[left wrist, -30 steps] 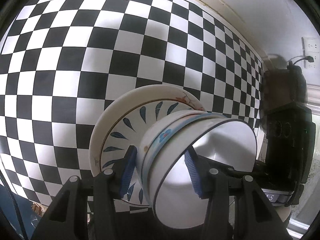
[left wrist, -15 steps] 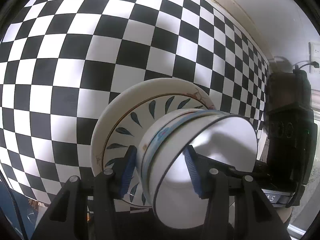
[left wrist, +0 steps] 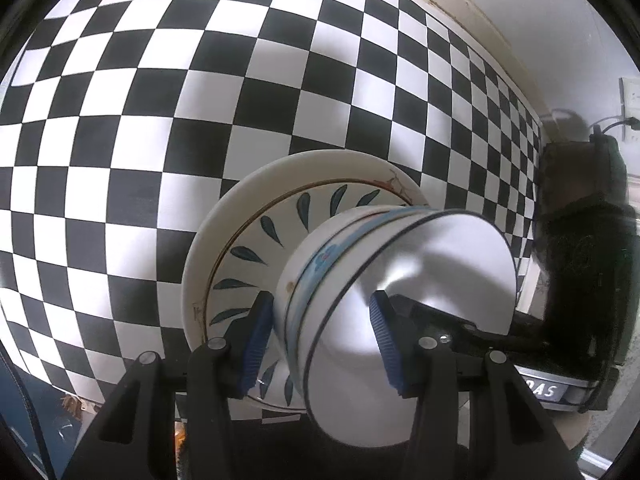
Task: Organize plates and bowls
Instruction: 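Lower the bowl stack onto the center of the plate stack with the left gripper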
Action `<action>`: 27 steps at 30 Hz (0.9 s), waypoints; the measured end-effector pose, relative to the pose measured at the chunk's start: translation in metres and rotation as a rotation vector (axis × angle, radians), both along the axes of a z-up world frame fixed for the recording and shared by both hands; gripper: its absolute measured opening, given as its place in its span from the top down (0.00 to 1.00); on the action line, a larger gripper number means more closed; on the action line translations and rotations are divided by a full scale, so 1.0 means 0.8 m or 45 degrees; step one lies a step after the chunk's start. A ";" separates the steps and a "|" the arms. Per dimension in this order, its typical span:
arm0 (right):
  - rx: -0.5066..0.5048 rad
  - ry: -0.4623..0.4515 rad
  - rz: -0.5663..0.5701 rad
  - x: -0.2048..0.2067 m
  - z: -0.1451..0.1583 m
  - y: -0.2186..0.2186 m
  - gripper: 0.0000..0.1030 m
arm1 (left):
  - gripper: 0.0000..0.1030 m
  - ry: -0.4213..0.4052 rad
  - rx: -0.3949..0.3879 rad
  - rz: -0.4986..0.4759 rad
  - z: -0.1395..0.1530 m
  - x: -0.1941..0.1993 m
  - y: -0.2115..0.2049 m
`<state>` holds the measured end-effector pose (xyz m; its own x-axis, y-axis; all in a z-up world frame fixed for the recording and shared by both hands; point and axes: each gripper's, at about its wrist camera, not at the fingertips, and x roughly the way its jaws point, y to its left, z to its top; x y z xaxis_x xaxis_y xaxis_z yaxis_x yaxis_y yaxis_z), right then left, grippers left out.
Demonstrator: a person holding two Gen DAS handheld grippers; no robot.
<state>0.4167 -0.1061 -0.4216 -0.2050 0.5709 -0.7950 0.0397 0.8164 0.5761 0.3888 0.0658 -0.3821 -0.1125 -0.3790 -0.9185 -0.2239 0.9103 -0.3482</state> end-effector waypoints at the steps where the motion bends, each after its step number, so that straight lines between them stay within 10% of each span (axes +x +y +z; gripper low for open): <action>1: -0.006 -0.009 0.004 0.000 0.003 0.000 0.45 | 0.55 -0.002 0.018 -0.005 0.000 -0.001 0.000; 8: -0.154 -0.144 0.080 -0.003 0.041 0.003 0.45 | 0.53 -0.072 0.185 -0.041 0.020 -0.016 -0.004; 13: -0.274 -0.265 0.134 -0.012 0.078 0.005 0.27 | 0.20 -0.223 0.312 -0.045 0.053 -0.031 -0.008; 19: -0.447 -0.457 0.172 -0.031 0.129 0.000 0.17 | 0.08 -0.366 0.418 0.018 0.096 -0.056 -0.009; 27: -0.559 -0.645 0.161 -0.062 0.185 -0.016 0.15 | 0.08 -0.491 0.515 0.105 0.143 -0.095 -0.020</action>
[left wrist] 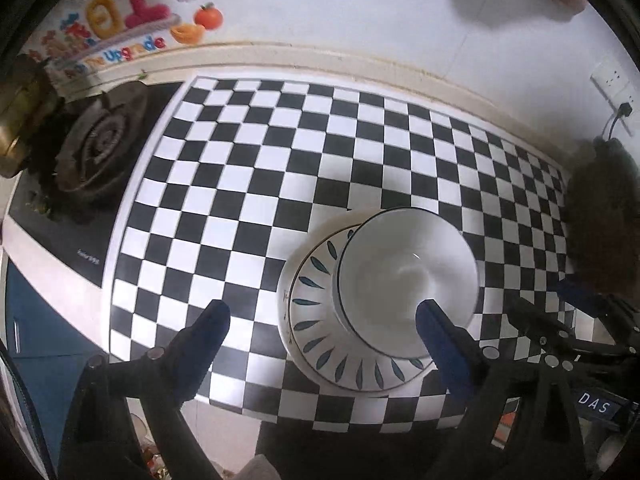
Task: Organize plates and bowls
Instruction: 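Lower the bowl stack onto the center of the plate stack with the left gripper, then open the left gripper and lift it away from the stacked dishes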
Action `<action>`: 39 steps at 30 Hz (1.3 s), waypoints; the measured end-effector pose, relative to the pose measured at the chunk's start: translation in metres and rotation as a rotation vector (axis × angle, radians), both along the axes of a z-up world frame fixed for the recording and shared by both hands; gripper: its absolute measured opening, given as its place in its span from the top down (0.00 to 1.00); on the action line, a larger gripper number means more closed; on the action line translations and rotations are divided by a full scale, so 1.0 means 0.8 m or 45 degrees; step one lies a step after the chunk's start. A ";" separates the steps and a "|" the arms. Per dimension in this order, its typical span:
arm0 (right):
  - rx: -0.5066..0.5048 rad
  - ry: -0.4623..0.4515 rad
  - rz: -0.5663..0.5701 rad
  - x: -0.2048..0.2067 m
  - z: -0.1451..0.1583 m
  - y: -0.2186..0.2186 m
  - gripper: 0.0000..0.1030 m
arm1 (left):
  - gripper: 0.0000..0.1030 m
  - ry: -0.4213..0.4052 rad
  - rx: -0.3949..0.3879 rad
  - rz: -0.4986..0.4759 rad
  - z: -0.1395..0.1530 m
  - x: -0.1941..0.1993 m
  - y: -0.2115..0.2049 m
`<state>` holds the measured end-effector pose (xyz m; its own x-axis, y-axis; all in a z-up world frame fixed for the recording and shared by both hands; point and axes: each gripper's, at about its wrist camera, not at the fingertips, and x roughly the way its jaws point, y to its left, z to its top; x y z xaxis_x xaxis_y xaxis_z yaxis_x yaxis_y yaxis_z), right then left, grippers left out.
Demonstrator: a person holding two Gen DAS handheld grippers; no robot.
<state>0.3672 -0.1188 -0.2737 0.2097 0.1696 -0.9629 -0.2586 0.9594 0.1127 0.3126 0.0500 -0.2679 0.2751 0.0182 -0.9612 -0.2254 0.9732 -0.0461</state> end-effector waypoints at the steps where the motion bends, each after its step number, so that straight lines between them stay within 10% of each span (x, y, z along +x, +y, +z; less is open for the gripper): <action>1: -0.001 -0.011 0.004 -0.004 0.005 -0.001 0.15 | 0.08 -0.012 0.005 0.006 0.006 -0.005 0.000; 14: 0.032 -0.254 -0.119 -0.092 0.110 -0.004 0.15 | 0.08 -0.252 0.026 -0.075 0.104 -0.083 -0.008; 39: -0.035 -0.689 -0.347 -0.432 0.312 0.052 0.15 | 0.07 -0.572 0.085 -0.229 0.260 -0.336 0.032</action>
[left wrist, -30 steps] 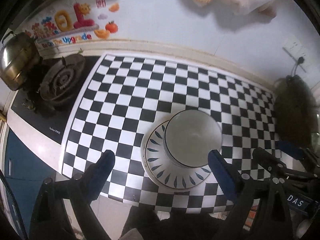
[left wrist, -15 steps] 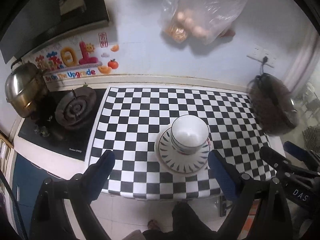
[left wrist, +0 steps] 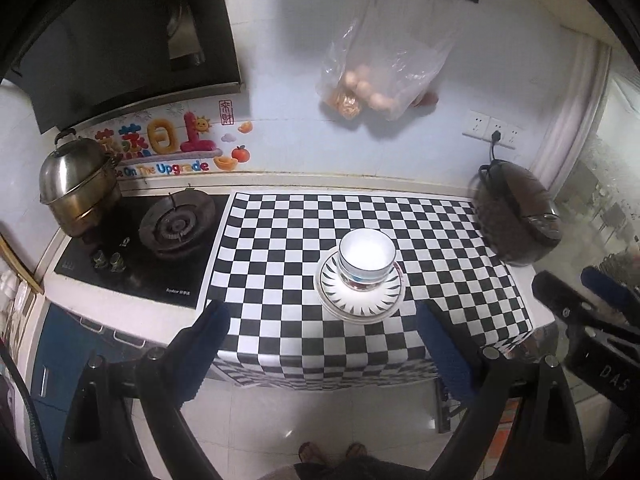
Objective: Organize plates and bowls
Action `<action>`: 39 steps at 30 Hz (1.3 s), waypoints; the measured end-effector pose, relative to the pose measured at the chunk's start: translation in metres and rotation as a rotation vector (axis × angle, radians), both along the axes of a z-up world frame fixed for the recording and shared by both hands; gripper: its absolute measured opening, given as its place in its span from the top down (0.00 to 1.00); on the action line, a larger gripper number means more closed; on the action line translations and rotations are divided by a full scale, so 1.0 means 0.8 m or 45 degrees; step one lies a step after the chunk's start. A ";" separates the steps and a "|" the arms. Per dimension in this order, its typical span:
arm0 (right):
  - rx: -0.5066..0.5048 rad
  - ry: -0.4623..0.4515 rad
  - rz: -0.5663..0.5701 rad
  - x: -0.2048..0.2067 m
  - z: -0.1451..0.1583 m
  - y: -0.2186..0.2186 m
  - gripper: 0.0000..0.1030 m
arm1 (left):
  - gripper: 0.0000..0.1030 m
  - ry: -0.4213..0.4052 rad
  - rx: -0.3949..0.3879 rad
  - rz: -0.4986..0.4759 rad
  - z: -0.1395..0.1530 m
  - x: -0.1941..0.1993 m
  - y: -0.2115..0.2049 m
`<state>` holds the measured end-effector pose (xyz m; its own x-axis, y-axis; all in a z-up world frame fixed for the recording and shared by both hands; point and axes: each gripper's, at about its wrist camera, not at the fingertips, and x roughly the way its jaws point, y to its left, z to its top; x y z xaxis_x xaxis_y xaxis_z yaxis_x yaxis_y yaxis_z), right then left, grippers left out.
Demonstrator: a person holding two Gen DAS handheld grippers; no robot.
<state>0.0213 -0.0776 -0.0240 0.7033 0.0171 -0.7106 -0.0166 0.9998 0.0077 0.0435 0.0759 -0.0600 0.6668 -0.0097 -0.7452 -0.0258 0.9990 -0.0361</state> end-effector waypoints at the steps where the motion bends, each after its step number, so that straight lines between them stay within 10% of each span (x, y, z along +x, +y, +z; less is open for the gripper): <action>1: -0.004 -0.013 0.003 -0.006 0.006 0.001 0.15 | 0.07 -0.004 0.002 0.005 0.003 -0.007 -0.002; 39: -0.022 -0.097 -0.053 -0.102 0.047 -0.034 0.14 | 0.08 -0.139 0.052 0.044 0.050 -0.095 -0.027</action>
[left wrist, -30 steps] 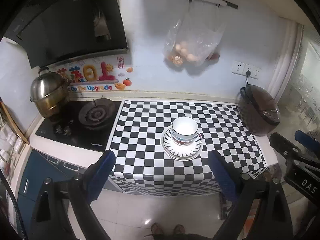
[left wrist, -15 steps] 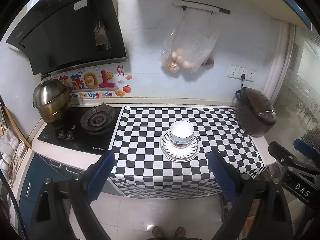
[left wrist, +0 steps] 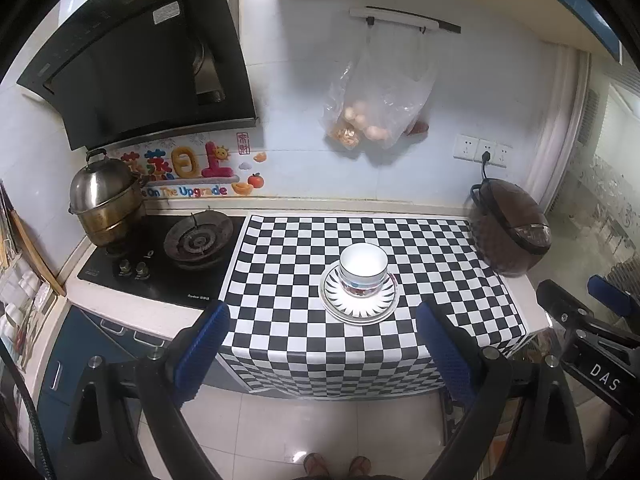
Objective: Organize plates and bowls
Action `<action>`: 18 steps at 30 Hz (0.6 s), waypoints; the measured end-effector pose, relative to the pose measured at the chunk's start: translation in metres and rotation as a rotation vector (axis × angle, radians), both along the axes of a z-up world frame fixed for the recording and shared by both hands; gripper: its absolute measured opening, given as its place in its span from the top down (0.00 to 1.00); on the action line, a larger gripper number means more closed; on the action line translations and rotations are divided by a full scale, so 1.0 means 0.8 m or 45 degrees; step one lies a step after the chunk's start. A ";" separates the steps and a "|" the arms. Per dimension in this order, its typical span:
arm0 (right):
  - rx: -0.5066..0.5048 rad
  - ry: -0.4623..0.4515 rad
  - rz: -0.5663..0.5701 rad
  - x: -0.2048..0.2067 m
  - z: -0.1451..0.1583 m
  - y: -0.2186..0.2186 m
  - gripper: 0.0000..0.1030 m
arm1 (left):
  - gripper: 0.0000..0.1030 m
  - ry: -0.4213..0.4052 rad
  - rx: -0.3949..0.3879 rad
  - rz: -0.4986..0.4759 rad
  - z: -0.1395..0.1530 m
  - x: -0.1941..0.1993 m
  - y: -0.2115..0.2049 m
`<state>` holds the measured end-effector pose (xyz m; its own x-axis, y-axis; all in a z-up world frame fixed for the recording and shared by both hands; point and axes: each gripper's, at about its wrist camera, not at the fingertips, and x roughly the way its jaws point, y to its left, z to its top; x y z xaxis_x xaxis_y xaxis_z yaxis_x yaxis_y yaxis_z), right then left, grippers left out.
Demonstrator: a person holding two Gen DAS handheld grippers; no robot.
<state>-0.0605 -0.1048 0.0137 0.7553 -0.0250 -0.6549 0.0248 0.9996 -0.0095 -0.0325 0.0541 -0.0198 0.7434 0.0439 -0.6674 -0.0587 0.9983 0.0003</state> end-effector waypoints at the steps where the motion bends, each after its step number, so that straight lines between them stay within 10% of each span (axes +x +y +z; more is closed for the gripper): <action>1: 0.000 -0.001 0.001 0.001 0.001 0.000 0.14 | 0.08 -0.001 -0.002 0.004 0.000 -0.001 0.000; 18: -0.010 0.002 0.006 0.002 0.004 0.000 0.14 | 0.07 -0.008 0.000 0.008 0.003 -0.002 -0.001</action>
<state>-0.0593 -0.1045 0.0166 0.7545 -0.0265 -0.6557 0.0198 0.9996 -0.0176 -0.0342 0.0532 -0.0177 0.7474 0.0482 -0.6626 -0.0648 0.9979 -0.0004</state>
